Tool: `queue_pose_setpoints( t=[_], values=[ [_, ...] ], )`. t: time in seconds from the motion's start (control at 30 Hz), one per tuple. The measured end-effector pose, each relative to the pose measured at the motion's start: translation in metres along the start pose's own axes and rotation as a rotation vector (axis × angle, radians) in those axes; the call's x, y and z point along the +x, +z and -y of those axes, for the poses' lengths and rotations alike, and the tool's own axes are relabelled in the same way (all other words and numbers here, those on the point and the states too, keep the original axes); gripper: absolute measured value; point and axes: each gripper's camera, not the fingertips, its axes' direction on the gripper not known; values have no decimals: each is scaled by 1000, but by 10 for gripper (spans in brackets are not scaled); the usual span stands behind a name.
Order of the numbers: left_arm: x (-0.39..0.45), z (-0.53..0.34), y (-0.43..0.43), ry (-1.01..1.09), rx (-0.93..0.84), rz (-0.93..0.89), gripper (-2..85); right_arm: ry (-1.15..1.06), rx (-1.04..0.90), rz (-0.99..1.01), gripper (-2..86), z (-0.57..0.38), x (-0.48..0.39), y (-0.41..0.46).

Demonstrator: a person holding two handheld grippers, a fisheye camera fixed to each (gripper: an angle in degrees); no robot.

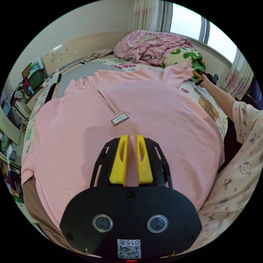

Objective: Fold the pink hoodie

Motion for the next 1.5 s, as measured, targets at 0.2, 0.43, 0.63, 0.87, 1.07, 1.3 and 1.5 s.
queue_pose_setpoints(
  t=[0.2, 0.43, 0.63, 0.87, 1.07, 1.3, 1.5],
  values=[
    [-11, -52, -11, -42, 110, -191, 56, -486, -231, 460, 7, -131, -145, -88],
    [-54, -198, -31, -378, 450, -653, 165, -872, -747, 716, 7, -462, -203, -183],
    [-56, -314, 50, -617, 449, -847, 209, -1011, -881, 635, 7, -633, -153, -224],
    [-20, -345, 71, -566, 420, -801, 61, -1066, -859, 558, 10, -692, -102, -235],
    [43, -394, 36, -405, 398, -527, 2, -1062, -905, 698, 21, -724, -53, -221],
    [70, -441, 72, -431, 292, -472, 9, -712, -762, 601, 55, -658, 53, -137],
    [77, -475, 52, -490, 340, -397, 74, -805, -538, 171, 85, -607, 124, -47]
  ],
)
